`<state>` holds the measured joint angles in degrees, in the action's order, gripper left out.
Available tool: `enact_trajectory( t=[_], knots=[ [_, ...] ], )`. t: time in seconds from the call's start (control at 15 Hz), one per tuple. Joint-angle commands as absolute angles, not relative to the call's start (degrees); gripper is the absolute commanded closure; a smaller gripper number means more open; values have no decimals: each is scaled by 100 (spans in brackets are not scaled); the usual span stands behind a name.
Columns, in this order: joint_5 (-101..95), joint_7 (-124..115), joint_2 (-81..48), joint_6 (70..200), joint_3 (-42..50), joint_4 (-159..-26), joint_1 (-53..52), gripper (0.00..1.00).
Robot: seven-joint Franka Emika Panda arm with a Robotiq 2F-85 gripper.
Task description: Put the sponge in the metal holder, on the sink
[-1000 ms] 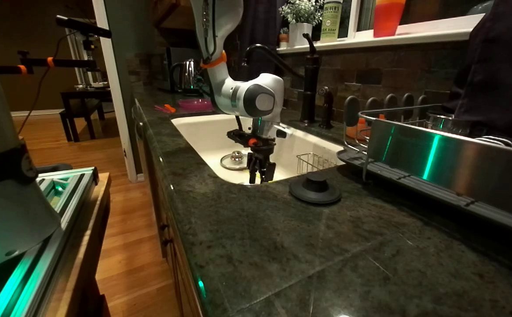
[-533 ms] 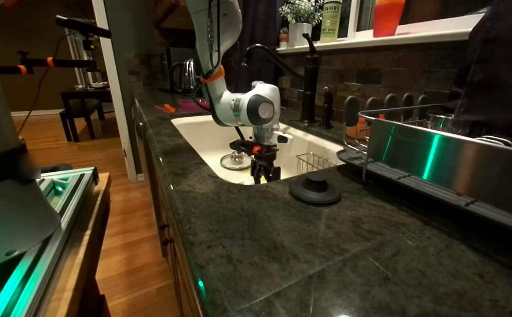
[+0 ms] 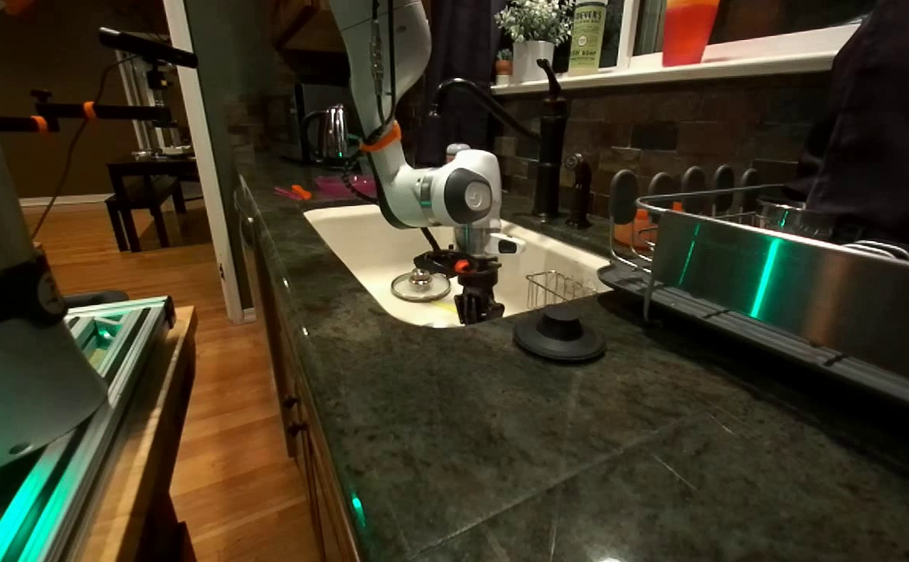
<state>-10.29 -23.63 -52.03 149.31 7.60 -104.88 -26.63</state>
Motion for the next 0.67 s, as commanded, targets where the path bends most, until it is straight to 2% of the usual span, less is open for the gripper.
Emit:
enact_trajectory(
  t=[0.0,0.6],
  knots=[
    [-1097,-2646,-5159,14892,890,-10502,-2778,100],
    [-1027,-3273,-3766,14470,1116,-11430,-2844,98]
  ],
)
